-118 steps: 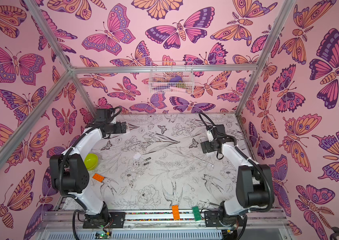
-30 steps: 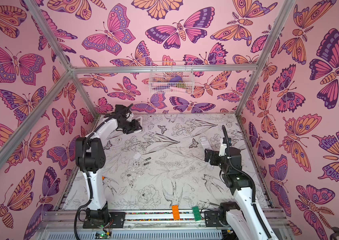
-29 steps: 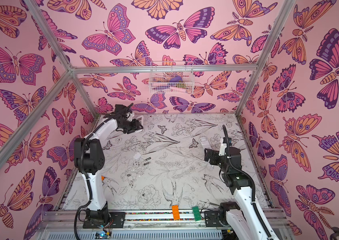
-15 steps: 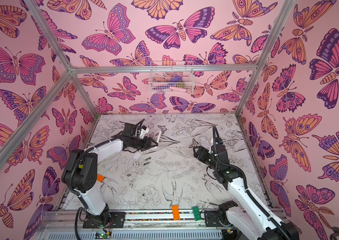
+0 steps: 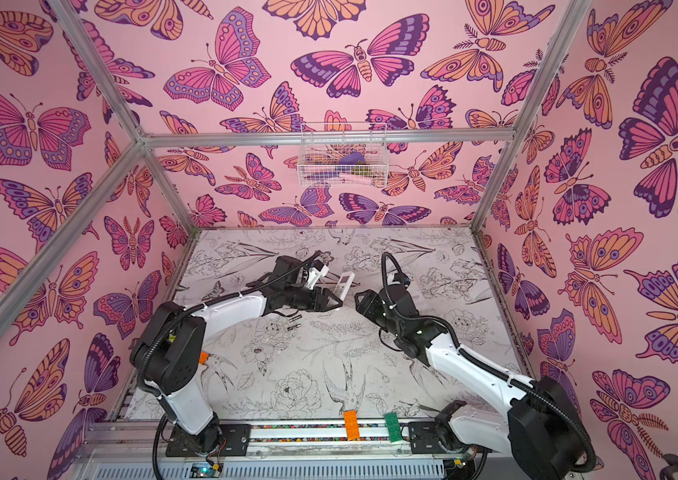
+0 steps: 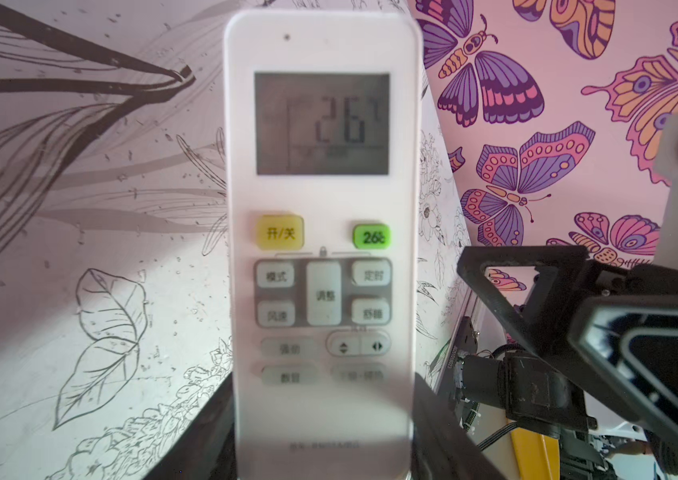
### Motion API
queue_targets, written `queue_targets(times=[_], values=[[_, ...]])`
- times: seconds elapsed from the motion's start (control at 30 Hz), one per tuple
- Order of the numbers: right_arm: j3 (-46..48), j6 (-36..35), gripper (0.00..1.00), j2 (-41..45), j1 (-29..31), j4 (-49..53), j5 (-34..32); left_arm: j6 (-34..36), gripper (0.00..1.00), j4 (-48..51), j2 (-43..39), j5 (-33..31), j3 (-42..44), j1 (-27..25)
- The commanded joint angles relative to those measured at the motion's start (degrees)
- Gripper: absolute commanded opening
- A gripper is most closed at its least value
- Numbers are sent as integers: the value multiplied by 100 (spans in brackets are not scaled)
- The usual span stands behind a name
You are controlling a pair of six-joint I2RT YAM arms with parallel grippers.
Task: Unload the batteries from the remote control
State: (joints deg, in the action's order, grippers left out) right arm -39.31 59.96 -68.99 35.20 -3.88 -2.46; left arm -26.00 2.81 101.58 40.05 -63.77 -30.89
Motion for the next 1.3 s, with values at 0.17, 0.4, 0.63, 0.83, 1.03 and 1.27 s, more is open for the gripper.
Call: queue_targets(times=[0.17,0.4,0.63,0.83,1.03,1.27], values=[[-347,384,59,-527,122,-616,-51,172,46,-167,-265,-55,78,-30],[-635,361,58,-1051,145,-821,-12,253,46,-111,-224,-2,12,-110],[-874,482,54,-1602,147,-1056,183,362,46,-73,-235,-45,12,-150],[-946,538,41,-1835,159,-1185,228,384,46,-111,-227,-68,28,-178],[-962,433,15,-1914,157,-1207,255,391,54,-140,-181,-110,25,-230],[-977,87,8,-1754,91,-938,122,490,82,40,-223,-155,-80,-263]])
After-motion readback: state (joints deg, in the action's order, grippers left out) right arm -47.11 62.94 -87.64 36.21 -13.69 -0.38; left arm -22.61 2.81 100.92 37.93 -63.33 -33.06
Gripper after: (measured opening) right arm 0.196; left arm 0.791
